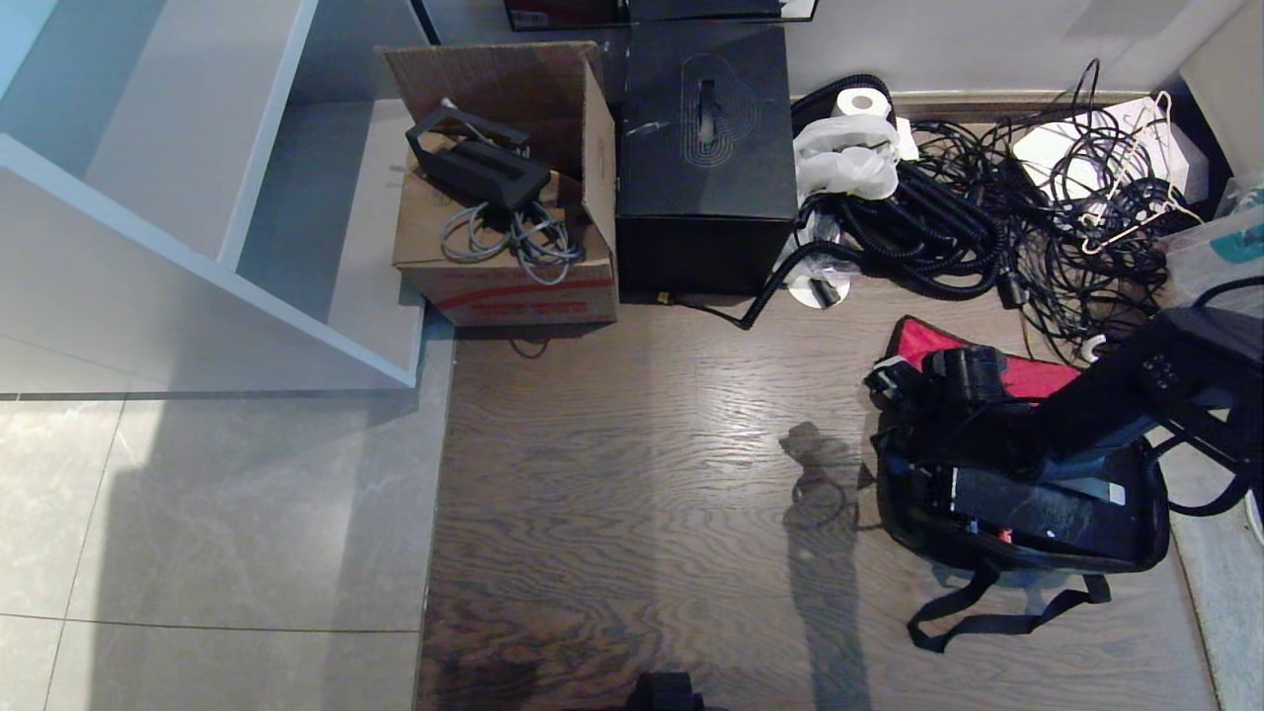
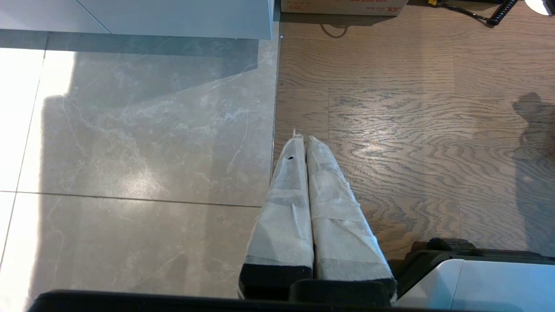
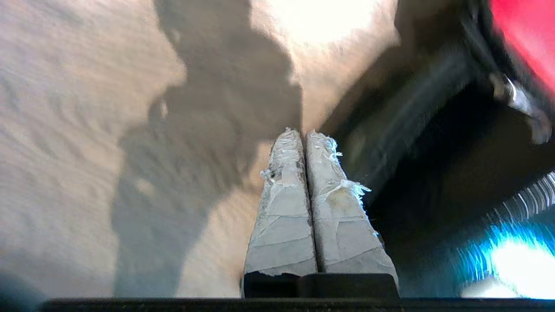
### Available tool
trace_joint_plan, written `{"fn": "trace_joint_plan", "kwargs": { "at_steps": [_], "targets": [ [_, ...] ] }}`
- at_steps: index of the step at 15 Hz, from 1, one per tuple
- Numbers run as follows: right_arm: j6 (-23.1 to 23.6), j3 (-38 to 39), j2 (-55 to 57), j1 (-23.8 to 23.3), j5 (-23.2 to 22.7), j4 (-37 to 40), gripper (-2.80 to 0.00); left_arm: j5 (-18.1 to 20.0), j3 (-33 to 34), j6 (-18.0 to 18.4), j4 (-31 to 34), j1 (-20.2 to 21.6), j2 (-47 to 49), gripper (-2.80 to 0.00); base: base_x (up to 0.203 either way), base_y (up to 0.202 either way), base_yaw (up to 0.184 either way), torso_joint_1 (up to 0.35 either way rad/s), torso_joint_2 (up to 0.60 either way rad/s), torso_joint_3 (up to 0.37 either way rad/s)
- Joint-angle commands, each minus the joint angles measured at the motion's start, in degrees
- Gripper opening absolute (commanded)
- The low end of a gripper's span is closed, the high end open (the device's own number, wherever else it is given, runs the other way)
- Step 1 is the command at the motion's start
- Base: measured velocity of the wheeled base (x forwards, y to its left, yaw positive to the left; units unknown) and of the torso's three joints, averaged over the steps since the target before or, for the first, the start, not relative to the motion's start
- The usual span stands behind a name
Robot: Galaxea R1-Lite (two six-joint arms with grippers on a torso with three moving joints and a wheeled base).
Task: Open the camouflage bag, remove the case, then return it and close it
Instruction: Close the top of the storage box
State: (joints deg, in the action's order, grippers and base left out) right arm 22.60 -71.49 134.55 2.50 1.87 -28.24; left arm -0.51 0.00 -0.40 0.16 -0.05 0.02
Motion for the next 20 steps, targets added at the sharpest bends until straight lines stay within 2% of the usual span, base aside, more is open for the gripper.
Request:
{"fn": "trace_joint_plan", "kwargs": {
  "at_steps": [1, 2, 6, 9, 15, 20],
  "targets": [
    [0.2, -2.8, 3.8, -0.2, 0.7, -2.1, -2.8, 0.0, 0.0, 0.0, 0.0, 0.0, 0.0, -2.8, 0.0, 0.0, 0.0, 0.0, 0.0, 0.0],
    [0.2, -4.4, 4.2, -0.4, 2.1, -2.1, 0.0, 0.0, 0.0, 0.0, 0.0, 0.0, 0.0, -2.8, 0.0, 0.0, 0.0, 0.0, 0.0, 0.0],
    [0.1, -9.1, 7.1, -0.6, 9.7, -2.3, 0.0, 0.0, 0.0, 0.0, 0.0, 0.0, 0.0, -2.8, 0.0, 0.0, 0.0, 0.0, 0.0, 0.0],
    [-0.1, -10.8, 8.0, -0.8, 10.4, -2.1, 0.0, 0.0, 0.0, 0.0, 0.0, 0.0, 0.0, -2.8, 0.0, 0.0, 0.0, 0.0, 0.0, 0.0],
    [-1.9, -13.5, 11.4, -0.8, 15.5, -1.4, 0.0, 0.0, 0.0, 0.0, 0.0, 0.0, 0.0, -2.8, 0.0, 0.0, 0.0, 0.0, 0.0, 0.0],
    [-4.5, -15.2, 14.2, -0.7, 15.5, 1.5, 0.0, 0.0, 0.0, 0.0, 0.0, 0.0, 0.0, -2.8, 0.0, 0.0, 0.0, 0.0, 0.0, 0.0]
  ]
}}
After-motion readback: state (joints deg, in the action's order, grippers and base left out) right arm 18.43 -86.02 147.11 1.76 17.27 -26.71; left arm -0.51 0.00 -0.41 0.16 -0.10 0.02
